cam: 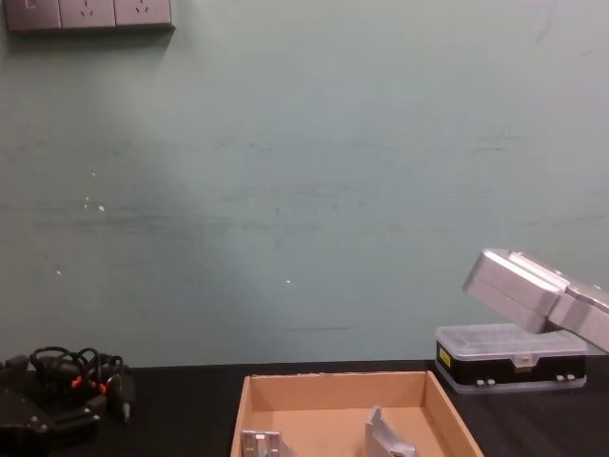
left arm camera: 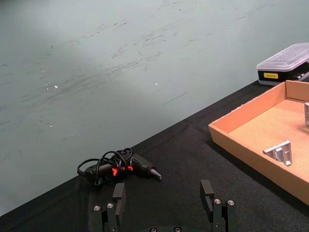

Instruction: Use one hand to pick up the angle iron from the table and place it into the box.

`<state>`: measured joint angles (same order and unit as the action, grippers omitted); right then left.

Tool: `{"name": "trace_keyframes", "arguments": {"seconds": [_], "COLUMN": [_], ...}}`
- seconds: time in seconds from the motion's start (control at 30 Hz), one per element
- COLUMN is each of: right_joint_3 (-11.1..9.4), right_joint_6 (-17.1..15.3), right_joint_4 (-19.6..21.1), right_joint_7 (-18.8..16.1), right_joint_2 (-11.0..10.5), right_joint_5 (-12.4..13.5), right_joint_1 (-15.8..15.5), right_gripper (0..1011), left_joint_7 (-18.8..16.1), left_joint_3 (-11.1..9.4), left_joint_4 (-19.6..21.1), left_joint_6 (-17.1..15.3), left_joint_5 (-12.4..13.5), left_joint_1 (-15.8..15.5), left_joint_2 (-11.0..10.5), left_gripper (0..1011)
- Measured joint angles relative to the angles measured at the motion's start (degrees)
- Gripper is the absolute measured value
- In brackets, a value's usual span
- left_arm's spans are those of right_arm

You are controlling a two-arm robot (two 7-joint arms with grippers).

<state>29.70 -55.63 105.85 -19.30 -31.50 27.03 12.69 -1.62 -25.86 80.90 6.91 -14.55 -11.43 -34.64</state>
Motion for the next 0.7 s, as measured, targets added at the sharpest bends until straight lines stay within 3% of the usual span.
{"name": "trace_keyframes", "arguments": {"seconds": [0.33,0.53,0.7], "right_joint_3": [-1.0,-2.1,-2.5], "right_joint_6": [2.0,4.5,7.6], "right_joint_4": [1.2,1.5,-0.8], "right_joint_7": [-0.7,-1.0,-0.8], "right_joint_2": [0.3,1.5,3.3], "right_joint_5": [-0.7,-1.0,-1.8], "right_joint_1": [0.5,2.4,5.3], "right_gripper": [66,66,66], "left_joint_7": [0.0,0.0,0.0], "left_joint_3": [0.0,0.0,0.0], "left_joint_4": [0.0,0.0,0.0], "left_joint_6": [0.0,0.0,0.0], "left_joint_5": [0.0,0.0,0.0], "left_joint_1": [0.0,0.0,0.0], "left_joint_2": [0.0,0.0,0.0], "left_gripper": [1011,1011,1011]}}
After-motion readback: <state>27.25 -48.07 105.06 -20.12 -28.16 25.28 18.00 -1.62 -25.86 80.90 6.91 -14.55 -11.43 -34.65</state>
